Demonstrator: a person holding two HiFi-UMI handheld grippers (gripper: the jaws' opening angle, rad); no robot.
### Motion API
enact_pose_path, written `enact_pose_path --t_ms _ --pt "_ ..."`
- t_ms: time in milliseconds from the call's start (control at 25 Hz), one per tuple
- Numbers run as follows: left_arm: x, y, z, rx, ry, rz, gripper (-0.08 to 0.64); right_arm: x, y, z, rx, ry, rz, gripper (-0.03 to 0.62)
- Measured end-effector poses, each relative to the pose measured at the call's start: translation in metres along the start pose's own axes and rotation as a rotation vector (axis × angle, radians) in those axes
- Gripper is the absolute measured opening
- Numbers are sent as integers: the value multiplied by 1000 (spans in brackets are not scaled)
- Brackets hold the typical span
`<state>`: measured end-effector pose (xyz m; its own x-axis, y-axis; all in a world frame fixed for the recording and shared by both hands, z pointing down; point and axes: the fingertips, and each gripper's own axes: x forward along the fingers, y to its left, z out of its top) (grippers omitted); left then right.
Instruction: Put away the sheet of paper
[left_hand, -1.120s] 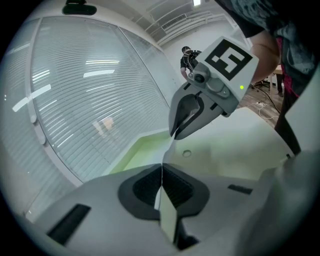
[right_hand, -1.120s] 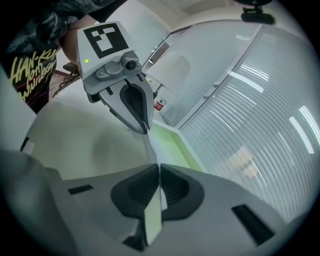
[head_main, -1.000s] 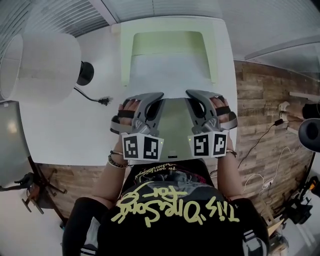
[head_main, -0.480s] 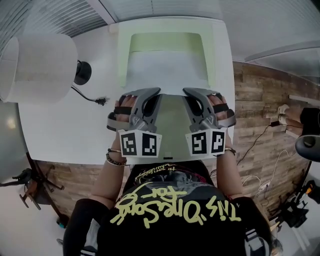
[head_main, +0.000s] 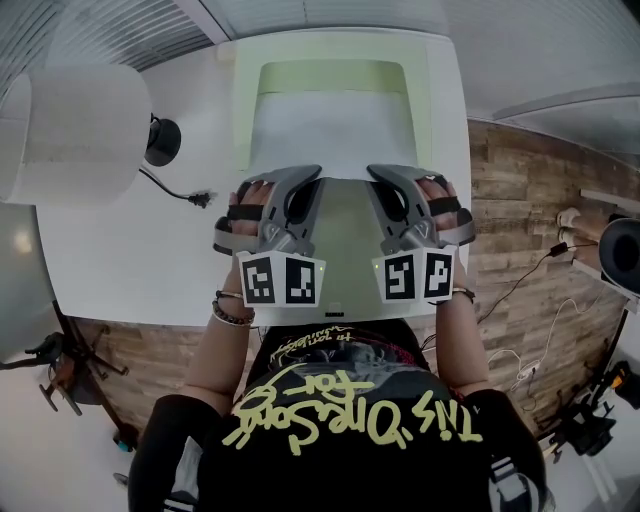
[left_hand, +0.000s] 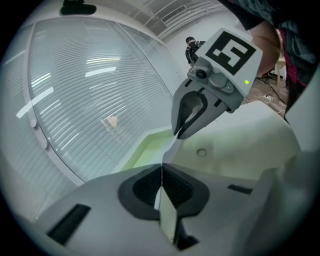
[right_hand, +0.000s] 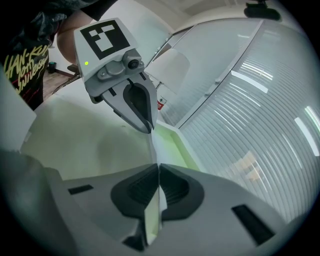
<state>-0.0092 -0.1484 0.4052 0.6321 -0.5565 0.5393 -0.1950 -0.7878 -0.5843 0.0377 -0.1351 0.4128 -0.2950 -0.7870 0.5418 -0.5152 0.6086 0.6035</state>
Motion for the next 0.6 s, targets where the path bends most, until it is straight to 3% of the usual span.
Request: enact_pose_path --t_ms 600 --pt "8 7 -6 5 15 16 8 10 -1 -1 -25 2 22 9"
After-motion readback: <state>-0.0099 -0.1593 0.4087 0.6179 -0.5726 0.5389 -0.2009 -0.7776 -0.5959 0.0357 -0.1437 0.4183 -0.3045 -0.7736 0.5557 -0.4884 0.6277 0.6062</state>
